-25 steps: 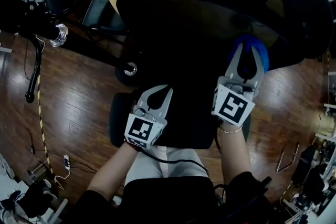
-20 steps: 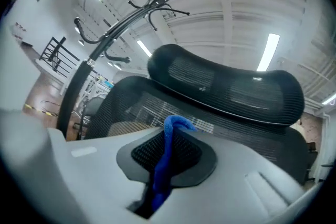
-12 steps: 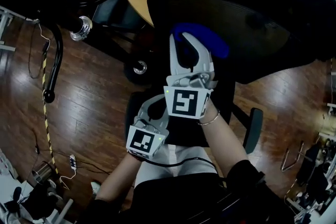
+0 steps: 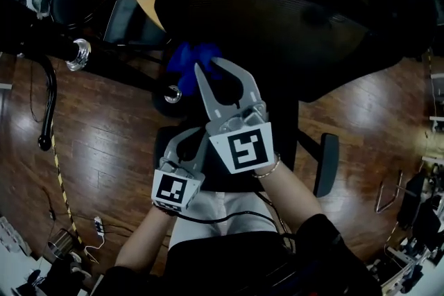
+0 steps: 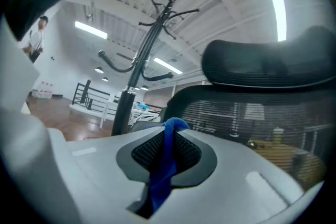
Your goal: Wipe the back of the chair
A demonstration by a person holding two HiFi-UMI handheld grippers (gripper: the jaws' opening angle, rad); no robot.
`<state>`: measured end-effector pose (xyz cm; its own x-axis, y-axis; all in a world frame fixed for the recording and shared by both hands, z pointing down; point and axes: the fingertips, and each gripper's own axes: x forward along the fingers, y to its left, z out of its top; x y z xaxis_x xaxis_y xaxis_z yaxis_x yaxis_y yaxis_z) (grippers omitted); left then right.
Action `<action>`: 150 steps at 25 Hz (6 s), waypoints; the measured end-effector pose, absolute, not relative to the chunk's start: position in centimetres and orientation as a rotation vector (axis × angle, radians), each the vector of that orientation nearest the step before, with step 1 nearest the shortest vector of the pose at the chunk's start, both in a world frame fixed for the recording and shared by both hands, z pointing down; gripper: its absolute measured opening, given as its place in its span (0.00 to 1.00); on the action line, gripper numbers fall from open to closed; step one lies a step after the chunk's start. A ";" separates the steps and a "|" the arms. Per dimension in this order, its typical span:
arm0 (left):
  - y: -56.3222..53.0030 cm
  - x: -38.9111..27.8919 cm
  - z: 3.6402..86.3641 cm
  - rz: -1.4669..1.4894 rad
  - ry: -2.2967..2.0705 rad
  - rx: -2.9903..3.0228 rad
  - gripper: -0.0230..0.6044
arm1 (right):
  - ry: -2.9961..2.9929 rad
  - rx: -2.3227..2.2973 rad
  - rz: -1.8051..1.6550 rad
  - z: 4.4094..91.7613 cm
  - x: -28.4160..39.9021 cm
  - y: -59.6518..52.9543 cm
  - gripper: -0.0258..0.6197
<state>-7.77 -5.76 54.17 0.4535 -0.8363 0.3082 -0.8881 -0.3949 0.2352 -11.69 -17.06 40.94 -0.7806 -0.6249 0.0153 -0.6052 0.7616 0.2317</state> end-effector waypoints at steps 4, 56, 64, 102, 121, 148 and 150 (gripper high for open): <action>-5.3 -5.9 54.1 0.241 -1.388 2.389 0.05 | -2.804 1.383 -0.155 39.2 -0.3 -19.5 0.09; -1.4 -13.1 54.0 0.061 -1.627 2.145 0.05 | -2.906 0.852 -0.096 50.2 -16.6 -14.0 0.09; -2.3 -8.3 54.2 0.148 -1.522 2.221 0.05 | -2.595 1.309 -0.068 49.7 5.3 -15.3 0.09; 3.4 -13.0 57.2 0.056 -1.798 1.904 0.05 | -2.459 1.060 -0.275 61.0 -3.5 -17.4 0.09; 4.7 -15.4 55.0 -0.007 -1.731 1.960 0.05 | -2.706 0.566 -0.244 60.8 -17.5 -11.4 0.09; -0.2 1.8 53.9 0.105 -1.472 2.202 0.05 | -1.868 1.202 -0.078 67.7 20.7 -21.5 0.09; 0.2 0.9 53.9 0.098 -1.493 2.183 0.05 | -1.855 1.219 -0.069 67.4 20.3 -21.9 0.09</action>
<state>0.88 0.15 53.91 0.3991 -0.8572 0.3255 -0.8924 -0.2817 0.3524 20.25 -21.88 67.38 -0.1217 -0.7606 0.6378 -0.7112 0.5150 0.4784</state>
